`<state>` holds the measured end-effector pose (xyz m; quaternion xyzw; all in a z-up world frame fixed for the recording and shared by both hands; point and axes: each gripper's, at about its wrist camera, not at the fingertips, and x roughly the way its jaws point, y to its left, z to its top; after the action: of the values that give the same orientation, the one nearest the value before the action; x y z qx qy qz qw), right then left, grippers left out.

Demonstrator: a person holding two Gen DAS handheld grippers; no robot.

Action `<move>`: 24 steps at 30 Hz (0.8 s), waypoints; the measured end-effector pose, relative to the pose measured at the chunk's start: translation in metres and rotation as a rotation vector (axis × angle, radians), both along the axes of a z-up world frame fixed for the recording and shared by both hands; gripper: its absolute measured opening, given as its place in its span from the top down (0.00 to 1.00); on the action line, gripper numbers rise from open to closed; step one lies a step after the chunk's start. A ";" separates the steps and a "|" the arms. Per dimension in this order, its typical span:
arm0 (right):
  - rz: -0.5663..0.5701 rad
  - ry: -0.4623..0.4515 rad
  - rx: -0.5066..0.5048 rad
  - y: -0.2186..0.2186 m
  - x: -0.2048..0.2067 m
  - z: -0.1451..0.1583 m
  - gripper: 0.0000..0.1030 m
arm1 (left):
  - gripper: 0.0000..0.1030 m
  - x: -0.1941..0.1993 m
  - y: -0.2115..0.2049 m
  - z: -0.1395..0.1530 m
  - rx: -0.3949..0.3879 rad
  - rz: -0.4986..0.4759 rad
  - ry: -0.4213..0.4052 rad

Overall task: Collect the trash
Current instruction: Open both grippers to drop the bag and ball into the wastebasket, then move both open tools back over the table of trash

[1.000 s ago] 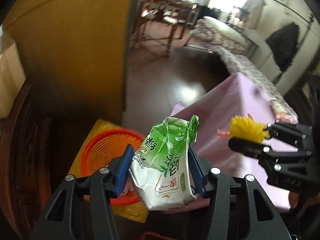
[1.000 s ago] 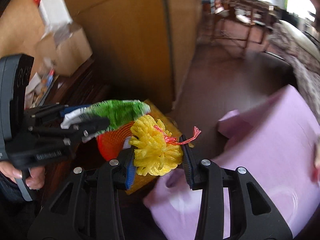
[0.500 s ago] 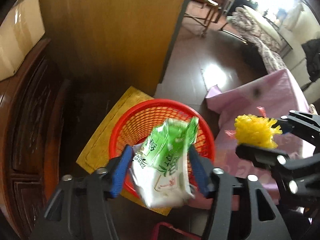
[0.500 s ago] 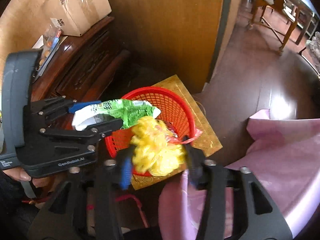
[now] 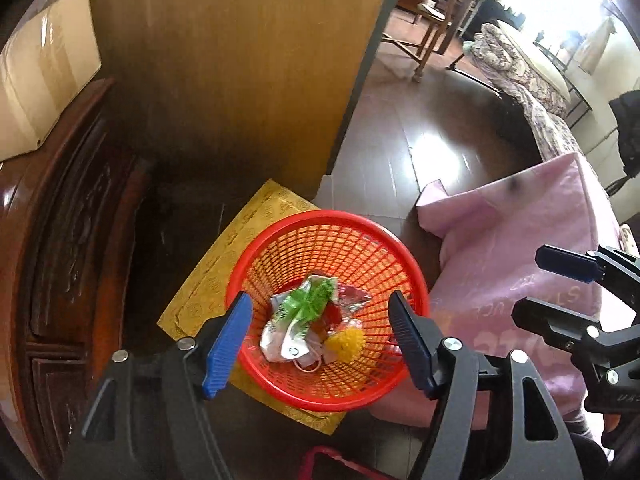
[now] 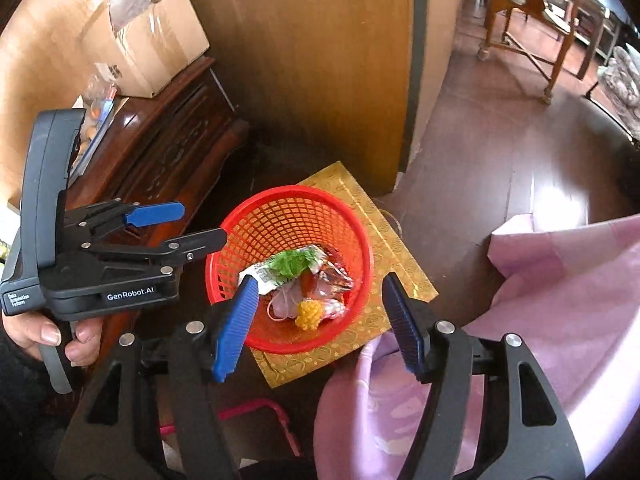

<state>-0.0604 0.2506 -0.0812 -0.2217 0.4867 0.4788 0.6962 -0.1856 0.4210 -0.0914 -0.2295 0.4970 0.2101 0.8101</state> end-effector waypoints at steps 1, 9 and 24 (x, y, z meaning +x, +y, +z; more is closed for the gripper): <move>-0.005 -0.004 0.002 -0.004 0.000 0.002 0.38 | 0.30 0.001 -0.003 0.002 0.003 -0.005 -0.003; -0.095 -0.047 0.046 -0.059 0.006 0.028 0.35 | 0.27 0.018 -0.043 0.031 0.035 -0.081 -0.036; -0.402 -0.154 0.101 -0.249 0.023 0.057 0.28 | 0.15 0.073 -0.155 0.089 0.096 -0.281 -0.102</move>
<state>-0.0370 0.0015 -0.0245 -0.1209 0.4421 0.3358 0.8229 -0.1125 0.2660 -0.0026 -0.1289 0.4717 0.1064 0.8658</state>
